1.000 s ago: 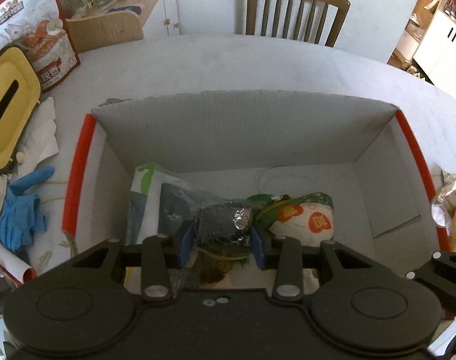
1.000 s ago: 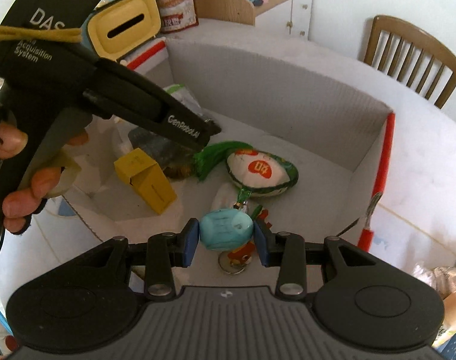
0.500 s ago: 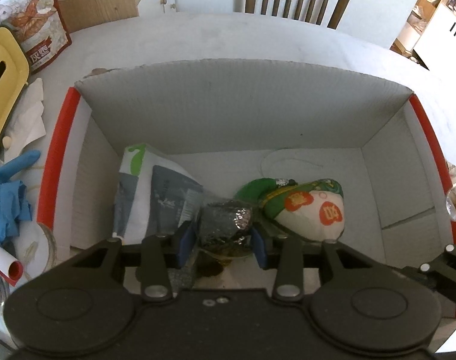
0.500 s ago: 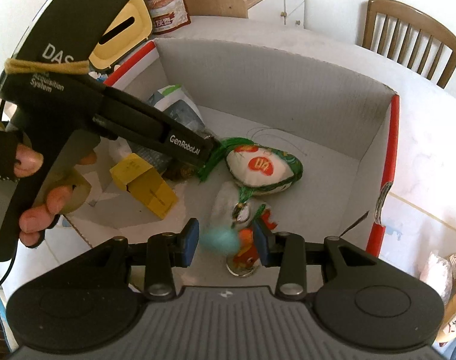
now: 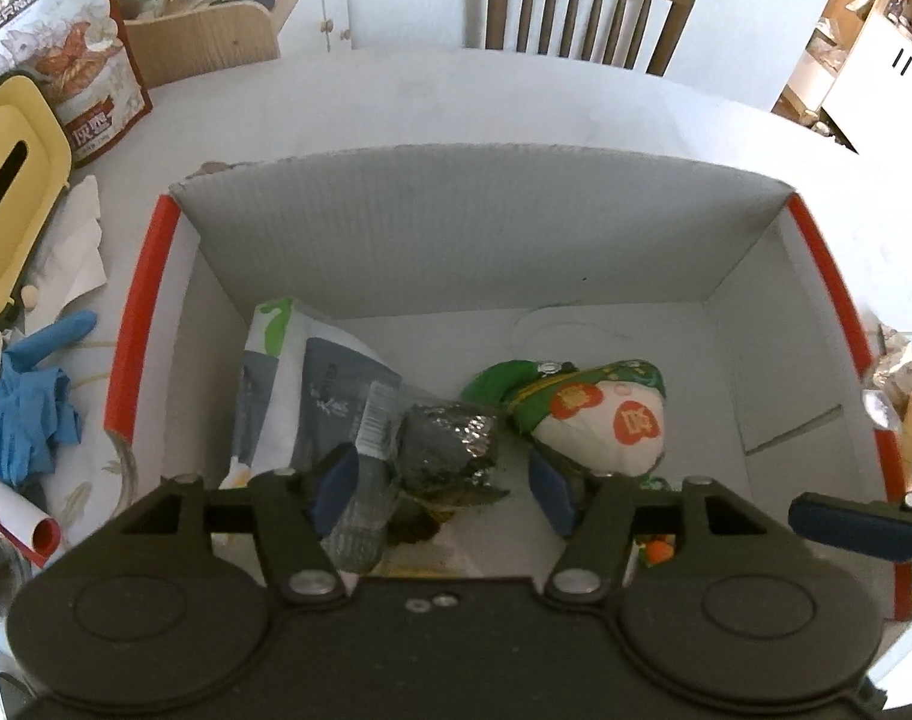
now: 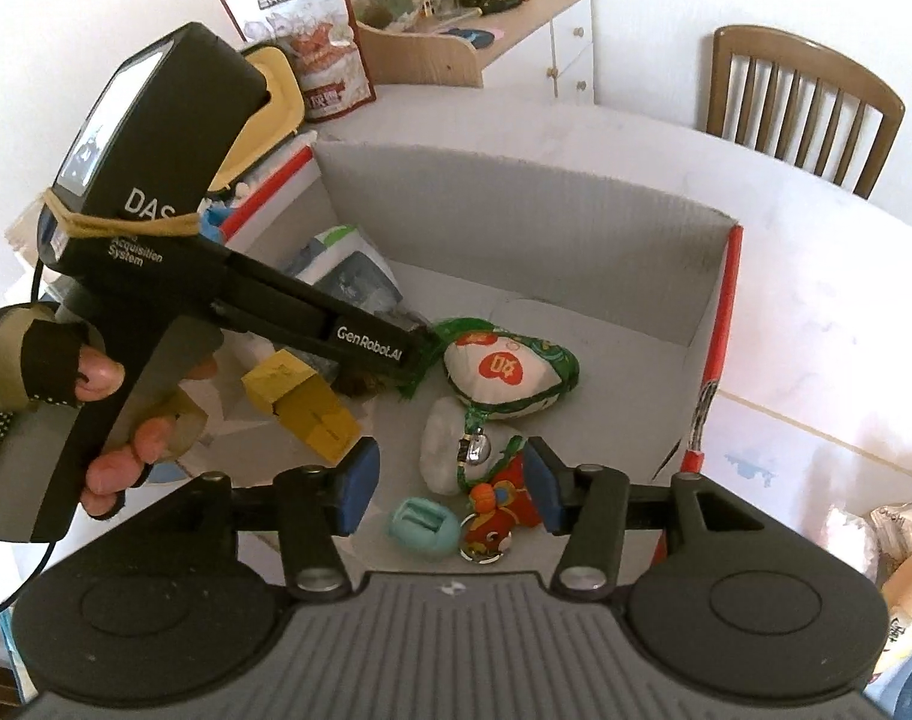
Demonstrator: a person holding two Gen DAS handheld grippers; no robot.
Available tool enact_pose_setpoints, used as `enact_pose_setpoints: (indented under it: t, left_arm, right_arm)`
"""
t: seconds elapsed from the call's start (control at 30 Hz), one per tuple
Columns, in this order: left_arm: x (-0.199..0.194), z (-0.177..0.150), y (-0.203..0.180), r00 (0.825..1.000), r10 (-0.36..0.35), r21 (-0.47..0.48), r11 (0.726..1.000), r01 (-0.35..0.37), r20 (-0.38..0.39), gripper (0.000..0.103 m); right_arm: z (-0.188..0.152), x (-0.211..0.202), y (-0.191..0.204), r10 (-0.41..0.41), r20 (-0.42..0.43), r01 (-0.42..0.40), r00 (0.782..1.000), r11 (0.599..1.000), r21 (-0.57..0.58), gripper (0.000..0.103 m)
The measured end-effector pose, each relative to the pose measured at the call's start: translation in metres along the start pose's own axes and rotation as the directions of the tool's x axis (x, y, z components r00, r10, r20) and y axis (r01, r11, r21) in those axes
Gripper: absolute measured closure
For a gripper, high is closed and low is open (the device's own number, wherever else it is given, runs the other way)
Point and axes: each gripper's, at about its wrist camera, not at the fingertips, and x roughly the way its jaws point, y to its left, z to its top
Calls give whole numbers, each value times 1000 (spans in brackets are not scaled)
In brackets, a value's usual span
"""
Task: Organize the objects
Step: 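Open both tools to drop the mesh bag and teal container in the box, then move both tools back toward the remaining items on the blue mat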
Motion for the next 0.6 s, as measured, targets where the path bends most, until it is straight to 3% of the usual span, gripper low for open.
enact_pose_setpoints:
  t: [0.33, 0.6]
  left_arm:
    - [-37, -10, -11, 997, 3, 26, 1000, -5, 83, 38]
    - [-75, -21, -23, 984, -1, 46, 999, -8, 179, 31]
  right_arm:
    - [-6, -28, 3, -3, 53, 4, 999, 1000, -18, 46]
    - [-11, -53, 2, 11, 106, -10, 994, 1000, -6, 42]
